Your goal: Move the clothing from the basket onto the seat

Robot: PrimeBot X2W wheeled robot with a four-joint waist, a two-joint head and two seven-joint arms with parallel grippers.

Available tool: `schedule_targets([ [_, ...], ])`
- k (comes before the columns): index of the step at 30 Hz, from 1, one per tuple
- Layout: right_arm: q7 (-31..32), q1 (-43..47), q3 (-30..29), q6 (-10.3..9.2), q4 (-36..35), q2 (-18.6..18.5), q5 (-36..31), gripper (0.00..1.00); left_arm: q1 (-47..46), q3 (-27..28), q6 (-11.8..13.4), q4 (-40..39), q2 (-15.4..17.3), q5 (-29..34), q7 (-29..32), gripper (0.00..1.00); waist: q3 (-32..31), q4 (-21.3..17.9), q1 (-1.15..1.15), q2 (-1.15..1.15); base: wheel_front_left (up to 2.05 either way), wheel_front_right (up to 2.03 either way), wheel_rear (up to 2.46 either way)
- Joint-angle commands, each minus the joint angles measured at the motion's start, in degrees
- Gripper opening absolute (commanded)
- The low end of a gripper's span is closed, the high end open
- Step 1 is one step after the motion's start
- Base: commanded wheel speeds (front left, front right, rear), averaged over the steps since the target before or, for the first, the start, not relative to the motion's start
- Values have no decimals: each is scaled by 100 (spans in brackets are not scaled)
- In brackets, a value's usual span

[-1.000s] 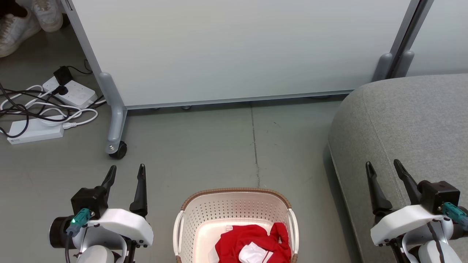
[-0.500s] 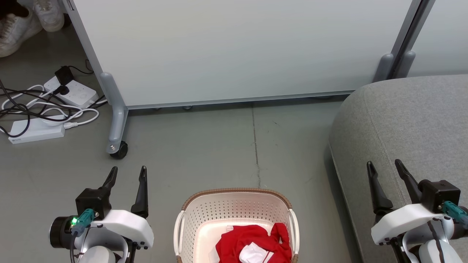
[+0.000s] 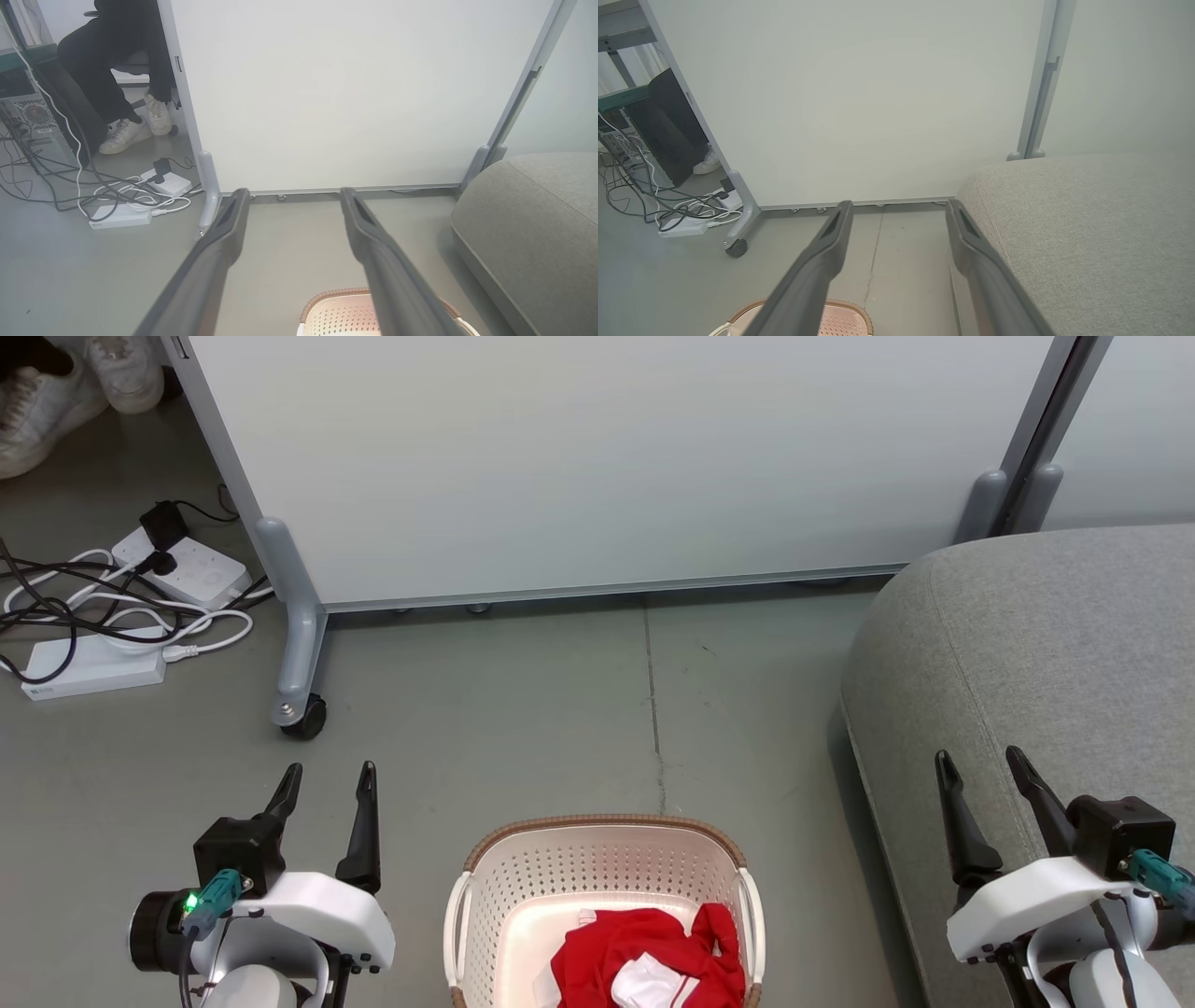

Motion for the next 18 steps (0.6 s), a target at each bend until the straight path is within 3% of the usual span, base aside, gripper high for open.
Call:
schedule_targets([
  [1,-12,29,-12,13,-15,-34,16,100,-23,-5,39,-17,26,-42,-35,100,3,-1,0,0,0,0,0],
  [9,33,-75,-6,13,-129,-39,13,100,-198,-107,25,-111,3,-3,-87,100,82,-90,0,0,0,0,0],
  [18,59,-396,76,12,-478,-89,82,100,-830,-894,-227,50,-194,147,57,100,717,-499,0,0,0,0,0],
])
